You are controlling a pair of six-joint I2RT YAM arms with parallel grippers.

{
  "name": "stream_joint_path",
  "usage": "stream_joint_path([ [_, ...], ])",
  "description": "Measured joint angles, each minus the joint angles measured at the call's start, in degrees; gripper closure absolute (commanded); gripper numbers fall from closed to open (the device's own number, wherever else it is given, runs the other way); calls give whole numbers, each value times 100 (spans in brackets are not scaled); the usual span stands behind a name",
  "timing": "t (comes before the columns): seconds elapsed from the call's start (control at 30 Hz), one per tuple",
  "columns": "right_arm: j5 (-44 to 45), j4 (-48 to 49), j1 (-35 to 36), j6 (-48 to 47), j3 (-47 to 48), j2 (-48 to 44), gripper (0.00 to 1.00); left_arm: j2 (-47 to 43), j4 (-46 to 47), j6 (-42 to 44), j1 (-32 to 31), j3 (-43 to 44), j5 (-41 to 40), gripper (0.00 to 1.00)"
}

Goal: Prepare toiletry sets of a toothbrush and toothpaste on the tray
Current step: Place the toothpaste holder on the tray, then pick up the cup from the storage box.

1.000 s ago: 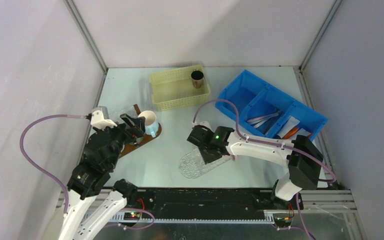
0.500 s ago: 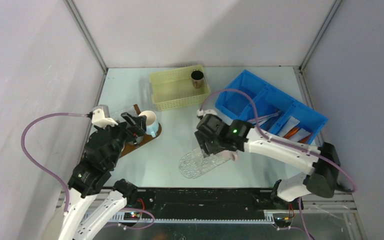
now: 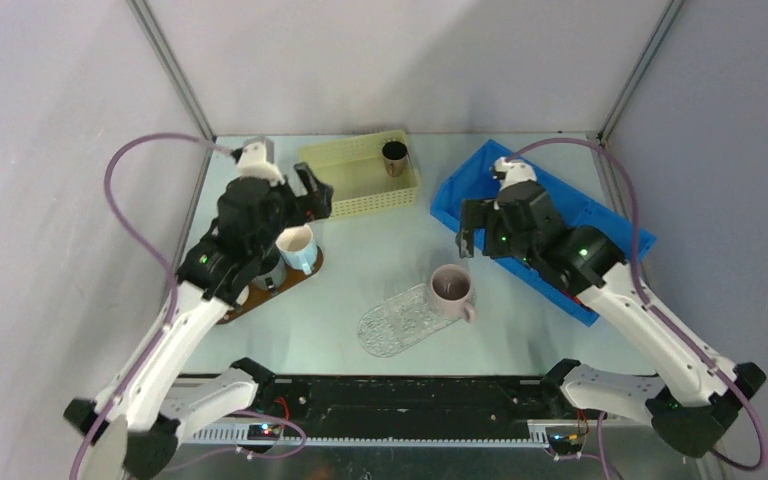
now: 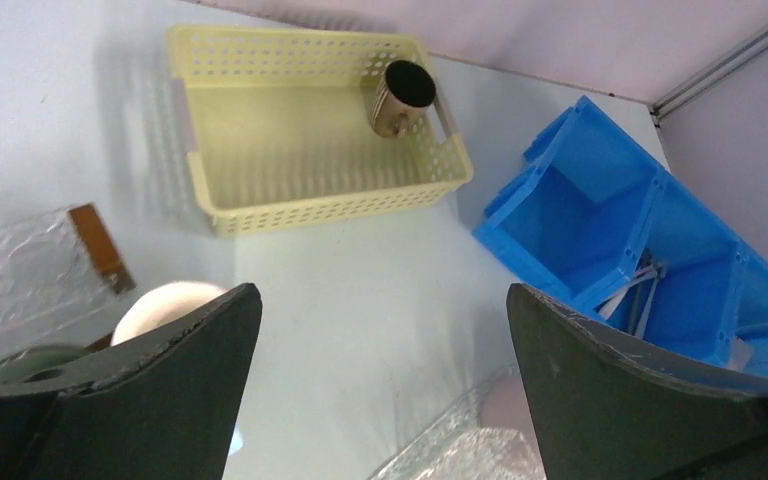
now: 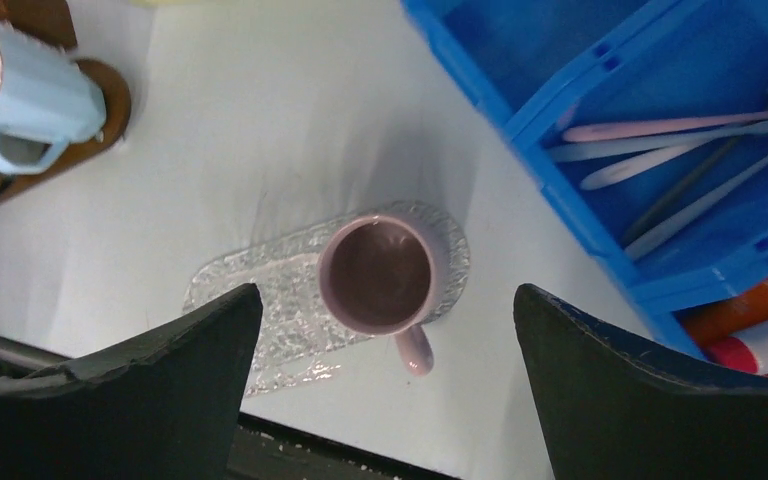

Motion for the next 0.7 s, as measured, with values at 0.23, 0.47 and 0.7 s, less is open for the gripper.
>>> stream_joint_path([
  [0.23, 20, 286, -651, -295, -358, -730, 0, 1891, 452, 208, 57, 1176, 264, 1],
  [0.47, -81, 549, -1084, -511, -695, -946, 1, 3799, 640, 374, 127, 2522, 522, 5],
  [0.7, -334, 654, -1416, -608, -938, -984, 1, 5668, 599, 743, 149, 3869, 699, 10],
])
